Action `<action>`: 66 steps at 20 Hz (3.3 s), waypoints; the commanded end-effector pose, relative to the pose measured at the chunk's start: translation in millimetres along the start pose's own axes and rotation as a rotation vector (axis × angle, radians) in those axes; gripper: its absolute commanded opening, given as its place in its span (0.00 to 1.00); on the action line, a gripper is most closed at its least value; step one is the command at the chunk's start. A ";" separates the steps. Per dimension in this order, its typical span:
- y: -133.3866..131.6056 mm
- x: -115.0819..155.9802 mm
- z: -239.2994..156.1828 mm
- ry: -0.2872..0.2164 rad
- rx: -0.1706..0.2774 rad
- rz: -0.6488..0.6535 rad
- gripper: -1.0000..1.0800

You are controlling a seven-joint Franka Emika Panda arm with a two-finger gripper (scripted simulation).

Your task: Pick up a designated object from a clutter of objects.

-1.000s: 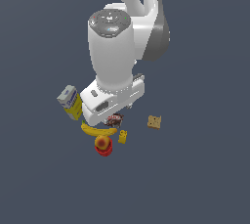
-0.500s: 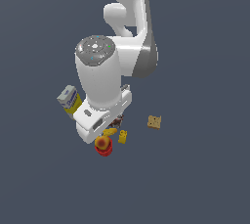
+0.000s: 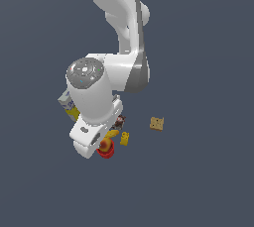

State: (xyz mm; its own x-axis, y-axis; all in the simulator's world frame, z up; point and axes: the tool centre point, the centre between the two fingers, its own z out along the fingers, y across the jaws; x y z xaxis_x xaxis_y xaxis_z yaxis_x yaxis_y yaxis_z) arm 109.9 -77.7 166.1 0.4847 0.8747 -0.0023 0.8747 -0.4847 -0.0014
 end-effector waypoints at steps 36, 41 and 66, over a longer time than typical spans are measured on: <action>13.0 -8.1 69.2 0.002 -0.001 -0.105 0.00; 13.0 -8.1 69.2 0.002 -0.001 -0.105 0.00; -95.3 41.6 -19.3 0.000 -0.002 -0.106 0.00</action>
State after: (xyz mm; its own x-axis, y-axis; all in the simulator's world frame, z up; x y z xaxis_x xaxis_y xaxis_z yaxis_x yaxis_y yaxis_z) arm 54.9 -6.3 174.5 0.3900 0.9208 -0.0020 0.9208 -0.3900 -0.0012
